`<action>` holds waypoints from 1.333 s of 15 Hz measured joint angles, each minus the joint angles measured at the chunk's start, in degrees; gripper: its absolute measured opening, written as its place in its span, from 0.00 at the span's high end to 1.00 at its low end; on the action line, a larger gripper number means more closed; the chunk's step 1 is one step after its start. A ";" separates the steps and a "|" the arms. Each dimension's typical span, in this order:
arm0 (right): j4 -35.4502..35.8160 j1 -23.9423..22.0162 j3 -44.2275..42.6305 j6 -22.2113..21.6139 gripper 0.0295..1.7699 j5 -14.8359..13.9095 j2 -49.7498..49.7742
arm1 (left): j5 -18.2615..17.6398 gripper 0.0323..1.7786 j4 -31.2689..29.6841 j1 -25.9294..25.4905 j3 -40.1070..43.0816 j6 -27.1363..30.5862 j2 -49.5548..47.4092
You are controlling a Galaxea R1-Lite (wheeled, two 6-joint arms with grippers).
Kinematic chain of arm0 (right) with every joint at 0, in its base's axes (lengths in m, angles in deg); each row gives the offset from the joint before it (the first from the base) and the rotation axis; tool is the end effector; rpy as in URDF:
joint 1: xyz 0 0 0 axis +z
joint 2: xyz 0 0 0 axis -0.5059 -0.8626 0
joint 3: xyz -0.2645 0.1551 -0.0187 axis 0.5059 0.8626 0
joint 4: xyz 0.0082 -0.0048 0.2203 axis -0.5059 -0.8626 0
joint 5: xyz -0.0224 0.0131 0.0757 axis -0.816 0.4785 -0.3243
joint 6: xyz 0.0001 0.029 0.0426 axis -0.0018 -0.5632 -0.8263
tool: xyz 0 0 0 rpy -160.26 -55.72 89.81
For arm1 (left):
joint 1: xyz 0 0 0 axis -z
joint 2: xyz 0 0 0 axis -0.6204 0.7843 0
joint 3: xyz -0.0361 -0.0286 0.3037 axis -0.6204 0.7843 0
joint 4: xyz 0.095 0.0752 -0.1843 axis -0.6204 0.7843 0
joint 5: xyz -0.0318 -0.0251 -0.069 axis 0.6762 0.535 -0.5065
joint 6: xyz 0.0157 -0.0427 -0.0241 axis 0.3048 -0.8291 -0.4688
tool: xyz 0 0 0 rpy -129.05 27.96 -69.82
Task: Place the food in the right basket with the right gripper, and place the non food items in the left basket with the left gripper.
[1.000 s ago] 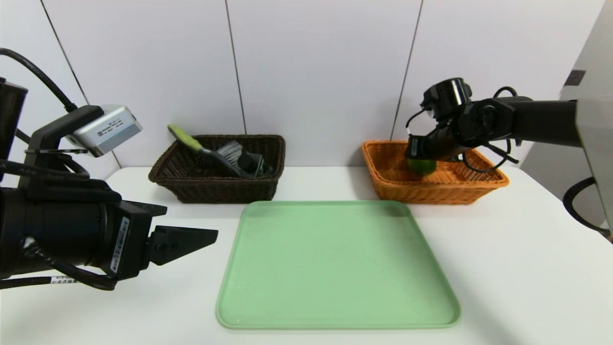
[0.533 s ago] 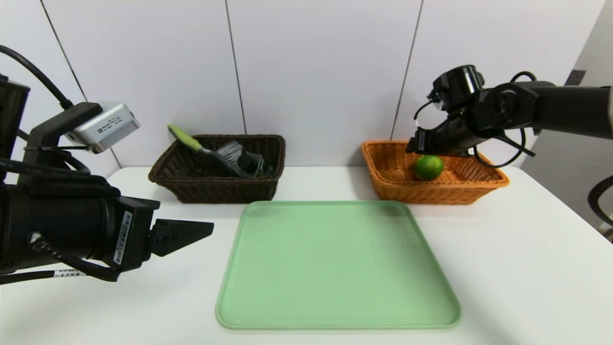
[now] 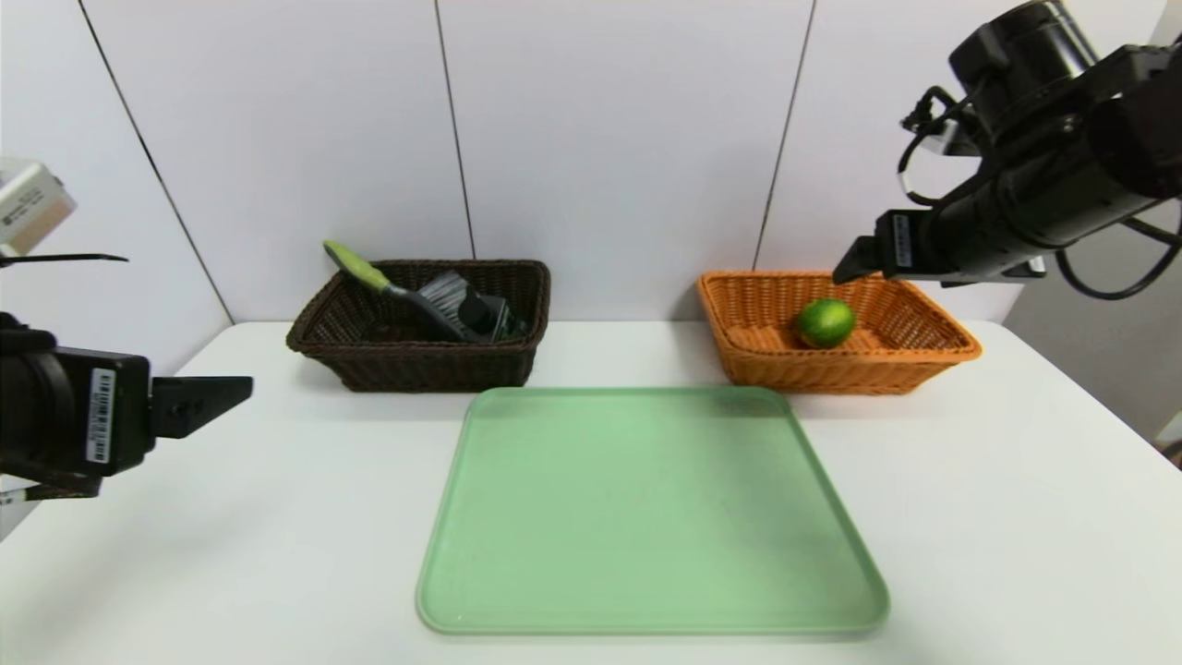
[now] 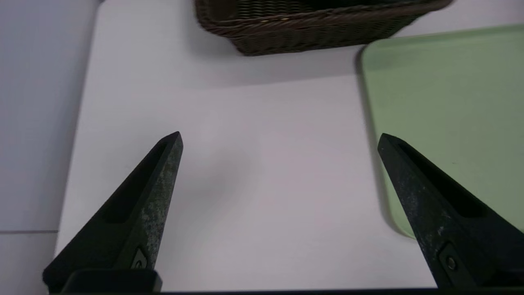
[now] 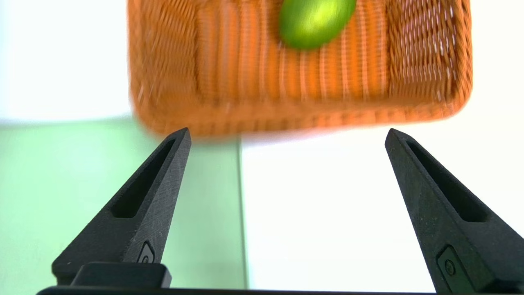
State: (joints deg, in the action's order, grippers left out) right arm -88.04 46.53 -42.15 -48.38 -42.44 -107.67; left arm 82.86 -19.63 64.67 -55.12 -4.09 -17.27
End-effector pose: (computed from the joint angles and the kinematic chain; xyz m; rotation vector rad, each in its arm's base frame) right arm 0.3609 0.0920 0.2890 0.0226 0.7526 -0.0405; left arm 0.1796 -0.0639 0.2759 0.0779 0.4442 0.0227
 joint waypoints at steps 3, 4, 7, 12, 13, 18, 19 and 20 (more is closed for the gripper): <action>-1.18 4.08 10.51 0.11 0.06 -1.21 12.31 | 8.19 0.05 0.48 -2.82 4.02 0.09 -4.35; -1.27 5.60 14.53 0.13 0.06 -2.06 16.90 | 9.81 0.05 0.41 -3.11 6.36 0.17 -6.14; -1.46 9.37 26.31 0.09 0.05 -3.74 32.31 | 11.54 0.05 0.50 -4.55 13.95 1.07 -13.26; -2.01 4.30 43.09 2.17 0.04 -4.41 55.87 | 13.70 0.05 0.22 -14.82 24.06 6.49 -26.33; -2.01 1.85 45.24 2.94 0.04 -4.38 59.92 | 13.67 0.05 0.24 -17.57 24.78 8.29 -29.00; -3.15 -7.63 50.46 7.44 0.04 -4.29 75.15 | 9.64 0.05 0.68 -25.25 28.31 21.46 -44.43; -3.72 -8.92 51.47 8.79 0.04 -4.29 77.64 | 9.31 0.05 0.74 -25.58 29.73 22.17 -46.67; -4.00 -10.28 52.66 10.53 0.04 -4.27 80.23 | 9.07 0.05 0.72 -25.81 31.72 23.26 -49.24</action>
State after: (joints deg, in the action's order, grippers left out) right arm -92.04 36.25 10.51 -37.85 -46.71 -27.44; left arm 91.93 -18.91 38.86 -23.40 19.17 -66.51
